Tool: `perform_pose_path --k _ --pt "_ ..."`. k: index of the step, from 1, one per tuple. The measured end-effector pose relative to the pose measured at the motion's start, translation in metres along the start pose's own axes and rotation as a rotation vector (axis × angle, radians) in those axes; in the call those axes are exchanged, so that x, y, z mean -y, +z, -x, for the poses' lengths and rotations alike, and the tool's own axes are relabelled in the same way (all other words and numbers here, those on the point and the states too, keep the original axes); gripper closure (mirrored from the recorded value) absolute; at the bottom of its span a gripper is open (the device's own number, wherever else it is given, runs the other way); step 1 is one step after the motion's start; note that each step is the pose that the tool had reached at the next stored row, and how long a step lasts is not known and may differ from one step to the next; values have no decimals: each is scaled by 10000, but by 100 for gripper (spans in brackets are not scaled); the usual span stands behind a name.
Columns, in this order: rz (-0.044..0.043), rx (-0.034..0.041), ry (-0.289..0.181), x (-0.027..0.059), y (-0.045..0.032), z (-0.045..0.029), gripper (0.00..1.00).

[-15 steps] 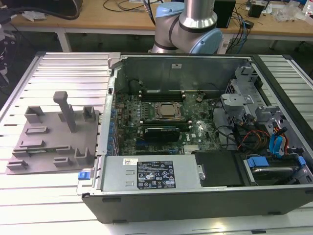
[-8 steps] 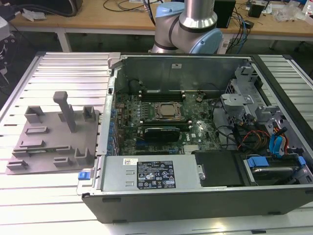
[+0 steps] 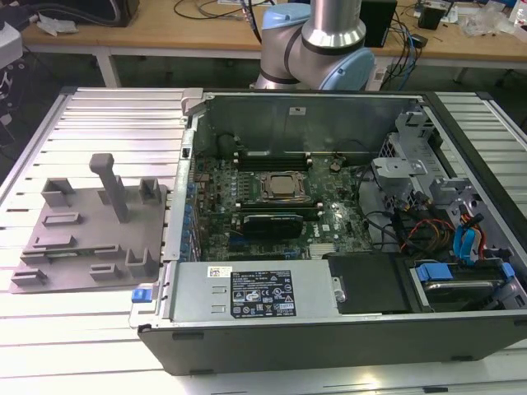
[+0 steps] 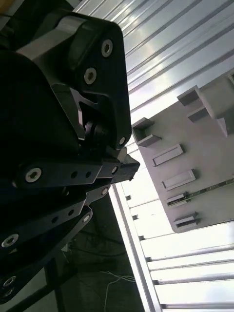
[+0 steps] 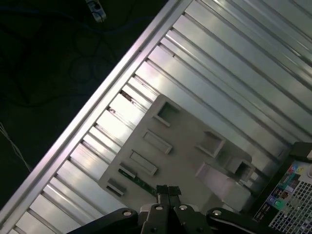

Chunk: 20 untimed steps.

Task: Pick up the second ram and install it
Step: 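Pick up the second ram and move it above second insertion slot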

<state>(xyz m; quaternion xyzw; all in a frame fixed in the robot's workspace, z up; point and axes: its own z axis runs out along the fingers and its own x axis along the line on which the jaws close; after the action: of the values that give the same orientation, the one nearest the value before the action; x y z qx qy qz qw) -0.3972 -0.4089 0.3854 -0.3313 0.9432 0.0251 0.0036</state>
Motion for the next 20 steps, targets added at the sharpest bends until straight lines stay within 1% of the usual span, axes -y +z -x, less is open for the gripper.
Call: perform_pose_path --k 6,18,20 --pt "15 -29 -630 0 0 0 92" --pt "58 -111 -2474 0 0 0 92" --pt "63 -121 -2688 0 0 0 92"
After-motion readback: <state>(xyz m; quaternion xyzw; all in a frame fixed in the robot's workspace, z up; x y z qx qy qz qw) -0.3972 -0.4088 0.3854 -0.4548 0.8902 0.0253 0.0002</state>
